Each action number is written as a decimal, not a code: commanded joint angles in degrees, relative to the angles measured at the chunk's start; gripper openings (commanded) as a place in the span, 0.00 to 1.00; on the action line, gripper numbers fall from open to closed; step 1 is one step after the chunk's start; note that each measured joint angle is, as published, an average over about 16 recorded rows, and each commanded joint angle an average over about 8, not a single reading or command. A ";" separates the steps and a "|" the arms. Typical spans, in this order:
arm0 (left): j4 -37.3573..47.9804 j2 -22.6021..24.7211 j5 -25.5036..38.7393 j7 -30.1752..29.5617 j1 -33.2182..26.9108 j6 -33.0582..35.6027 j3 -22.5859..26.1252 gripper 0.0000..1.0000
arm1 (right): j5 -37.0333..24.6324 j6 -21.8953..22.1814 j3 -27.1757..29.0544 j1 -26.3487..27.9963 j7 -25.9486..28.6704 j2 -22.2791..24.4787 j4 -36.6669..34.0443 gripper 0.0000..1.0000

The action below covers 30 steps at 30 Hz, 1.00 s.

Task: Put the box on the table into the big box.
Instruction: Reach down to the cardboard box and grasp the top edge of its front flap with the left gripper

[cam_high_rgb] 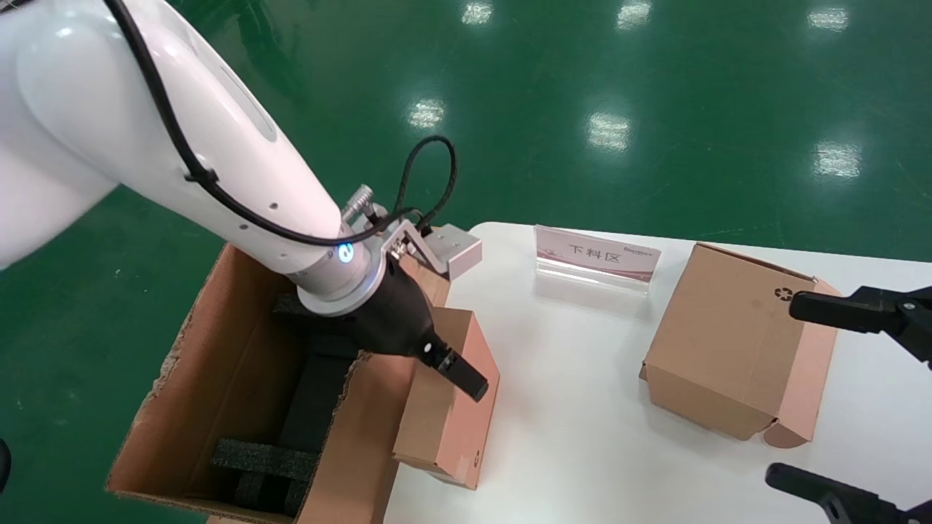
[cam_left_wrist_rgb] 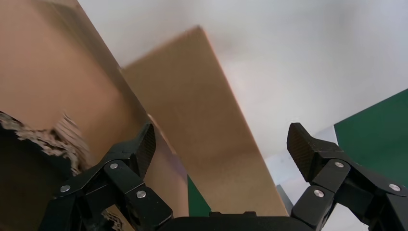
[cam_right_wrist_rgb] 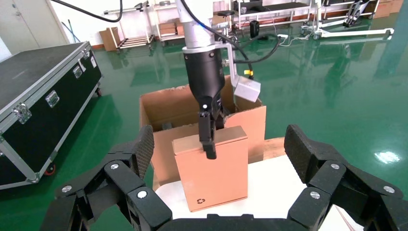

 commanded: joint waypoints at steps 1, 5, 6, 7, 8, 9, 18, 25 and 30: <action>0.00 0.17 0.03 -0.07 0.34 0.06 0.33 0.64 | 0.00 0.00 0.00 0.00 0.00 0.00 0.00 0.56; 0.00 0.30 0.04 -0.14 0.71 0.12 0.65 0.14 | 0.00 0.00 0.00 0.00 0.00 0.00 0.00 0.06; 0.00 0.32 0.04 -0.15 0.77 0.13 0.70 0.01 | 0.00 0.00 0.00 0.00 0.00 0.00 0.00 0.00; 0.00 0.34 0.04 -0.15 0.82 0.14 0.74 0.00 | 0.00 0.00 0.00 0.00 0.00 0.00 0.00 0.00; 0.00 0.36 0.04 -0.16 0.87 0.15 0.78 0.00 | 0.00 0.00 0.00 0.00 0.00 0.00 0.00 0.00; 0.00 0.37 0.05 -0.17 0.91 0.16 0.82 0.00 | 0.00 0.00 0.00 0.00 0.00 0.00 0.00 0.00; 0.00 0.44 0.05 -0.20 1.10 0.18 0.97 0.00 | 0.00 0.00 0.00 0.00 0.00 0.00 0.00 0.00; 0.02 0.42 0.04 -0.17 1.14 0.14 0.97 0.00 | 0.01 0.01 0.01 -0.01 0.00 0.01 -0.01 0.00; 0.02 0.43 0.04 -0.18 1.15 0.16 0.99 0.00 | 0.01 0.01 0.01 -0.01 0.00 0.01 -0.01 0.09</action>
